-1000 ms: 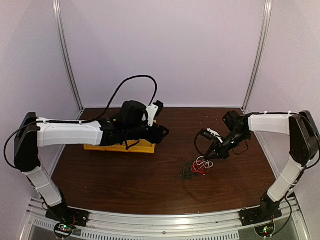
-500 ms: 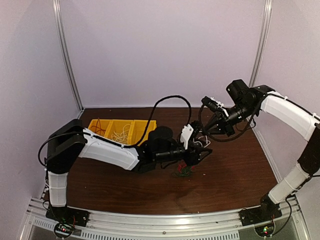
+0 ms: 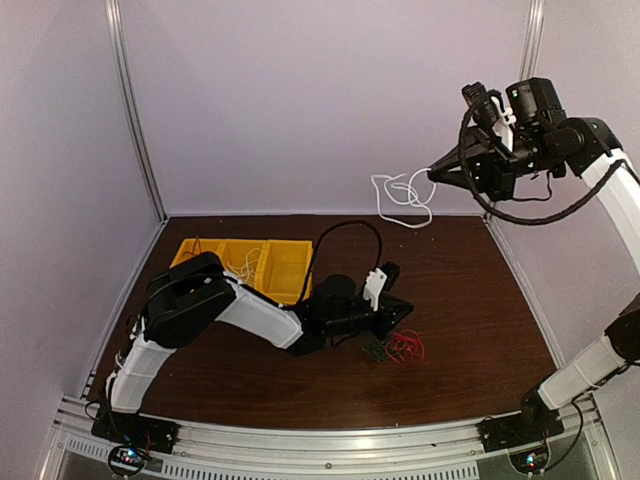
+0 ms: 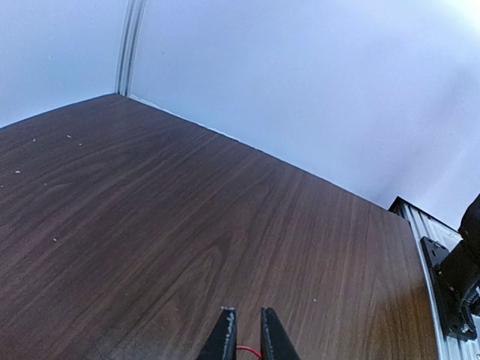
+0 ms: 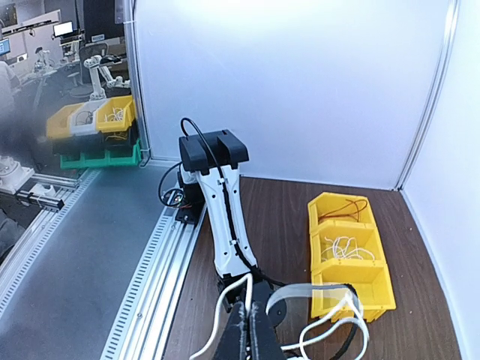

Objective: Untangle the cables

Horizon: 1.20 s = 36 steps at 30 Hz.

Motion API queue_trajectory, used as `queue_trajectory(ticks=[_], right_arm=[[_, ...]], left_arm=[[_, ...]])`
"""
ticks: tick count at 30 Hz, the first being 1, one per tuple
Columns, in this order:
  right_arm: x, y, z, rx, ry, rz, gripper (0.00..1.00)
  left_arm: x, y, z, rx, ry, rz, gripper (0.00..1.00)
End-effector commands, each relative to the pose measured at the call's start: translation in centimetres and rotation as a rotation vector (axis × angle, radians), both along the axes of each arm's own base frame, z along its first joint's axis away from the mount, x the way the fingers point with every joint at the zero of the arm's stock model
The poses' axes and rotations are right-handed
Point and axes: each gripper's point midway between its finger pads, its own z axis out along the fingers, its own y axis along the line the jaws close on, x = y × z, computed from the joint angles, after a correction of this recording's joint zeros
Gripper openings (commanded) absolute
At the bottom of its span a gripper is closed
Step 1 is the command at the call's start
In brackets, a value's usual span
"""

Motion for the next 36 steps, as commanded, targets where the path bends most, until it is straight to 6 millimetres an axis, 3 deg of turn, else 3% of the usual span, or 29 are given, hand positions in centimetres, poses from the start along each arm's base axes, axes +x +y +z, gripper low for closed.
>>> queue_trajectory(ticks=[1, 3, 5, 8, 16, 24, 28, 31, 36], right_arm=[[-1.0, -0.5, 3.0, 0.053, -0.024, -0.01, 0.0], [-1.0, -0.8, 4.0, 0.068, -0.053, -0.03, 0.0], [-1.0, -0.9, 4.7, 0.076, -0.072, -0.043, 0.0], [0.1, -0.8, 3.7, 0.051, -0.065, -0.081, 0.0], [3.5, -0.3, -2.7, -0.038, 0.005, -0.172, 0.0], [6.5, -0.3, -10.2, -0.142, 0.065, -0.29, 0.0], [6.6, 0.1, -13.6, -0.199, 0.105, -0.282, 0.0], [6.1, 0.7, -15.3, -0.221, 0.132, -0.259, 0.0], [5.1, 1.6, -16.6, -0.236, 0.159, -0.223, 0.0]], left_arm=[[1.3, 0.9, 2.9, -0.09, -0.024, 0.031, 0.12], [1.2, 1.1, 2.5, -0.074, -0.021, 0.033, 0.15], [1.1, 1.6, 2.3, -0.066, -0.015, 0.038, 0.25], [0.6, 2.9, 3.5, -0.081, -0.019, 0.048, 0.39], [-1.2, 8.2, 9.5, -0.148, -0.065, 0.098, 0.53], [-1.9, 11.5, 10.0, 0.017, -0.075, 0.124, 0.59], [-2.2, 12.8, 9.6, 0.077, -0.081, 0.137, 0.6], [-3.2, 13.0, 11.4, 0.021, -0.102, 0.092, 0.6], [-2.8, 12.1, 13.6, -0.046, -0.085, 0.095, 0.6]])
